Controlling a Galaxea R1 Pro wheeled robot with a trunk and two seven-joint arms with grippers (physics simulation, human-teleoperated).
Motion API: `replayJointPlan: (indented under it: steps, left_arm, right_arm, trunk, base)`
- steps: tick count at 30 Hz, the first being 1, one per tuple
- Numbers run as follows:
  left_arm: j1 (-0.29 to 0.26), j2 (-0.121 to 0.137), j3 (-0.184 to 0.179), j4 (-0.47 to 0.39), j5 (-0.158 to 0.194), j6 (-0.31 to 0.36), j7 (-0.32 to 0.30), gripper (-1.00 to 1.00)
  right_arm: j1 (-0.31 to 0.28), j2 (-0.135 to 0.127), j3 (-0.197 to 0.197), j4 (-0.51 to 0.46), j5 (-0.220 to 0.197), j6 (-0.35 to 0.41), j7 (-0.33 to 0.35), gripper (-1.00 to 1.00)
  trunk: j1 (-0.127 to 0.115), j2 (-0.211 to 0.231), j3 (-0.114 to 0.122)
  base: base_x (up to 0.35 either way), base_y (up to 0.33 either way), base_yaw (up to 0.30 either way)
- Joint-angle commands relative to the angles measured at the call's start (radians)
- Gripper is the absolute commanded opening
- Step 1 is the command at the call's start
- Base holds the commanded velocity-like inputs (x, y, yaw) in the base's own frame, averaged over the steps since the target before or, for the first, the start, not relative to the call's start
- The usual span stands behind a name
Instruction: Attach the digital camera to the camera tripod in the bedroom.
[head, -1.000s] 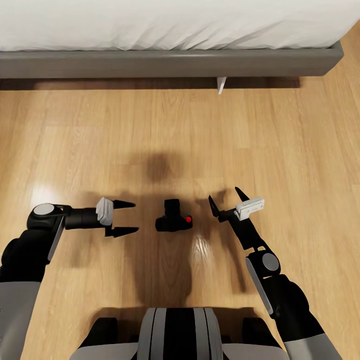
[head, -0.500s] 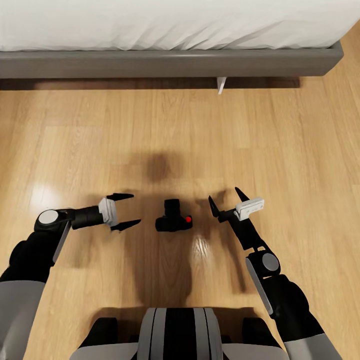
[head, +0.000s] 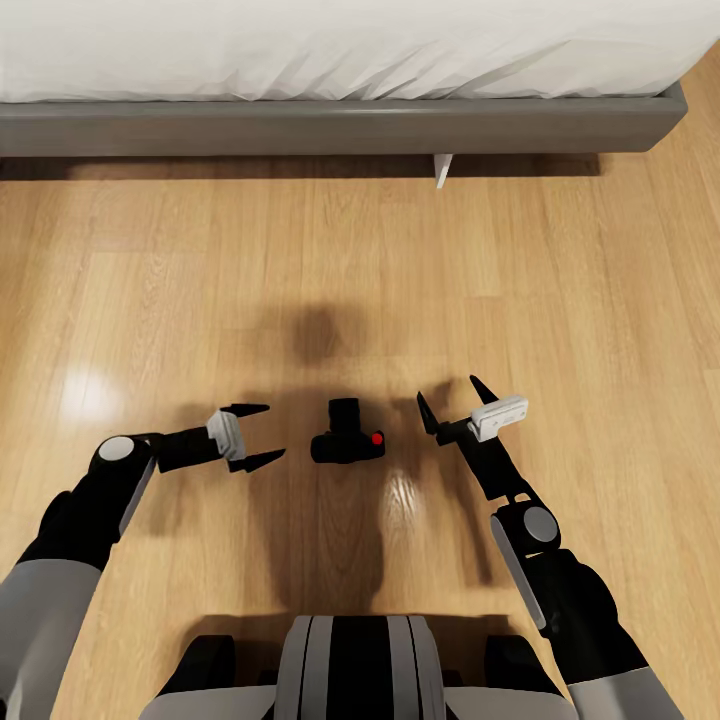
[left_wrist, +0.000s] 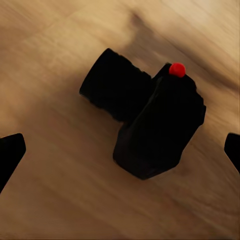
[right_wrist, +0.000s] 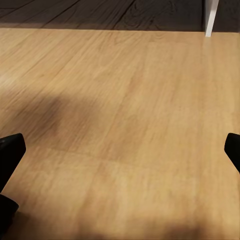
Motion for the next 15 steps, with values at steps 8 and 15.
replayJointPlan:
  steps: [8,15]
  left_arm:
    - [0.0,-0.001,-0.043,0.057,-0.005,-0.057,0.005,1.0]
    - [0.0,-0.002,-0.062,0.119,-0.006,-0.098,0.038,1.0]
  right_arm:
    - [0.0,0.0,0.0,0.001,-0.001,-0.003,0.002,1.0]
    - [0.0,0.0,0.0,0.007,-0.001,-0.002,0.002,1.0]
  trunk:
    - [0.0,0.0,0.0]
    - [0.0,0.0,0.0]
  base:
    - [0.0,0.0,0.0]
    - [0.0,0.0,0.0]
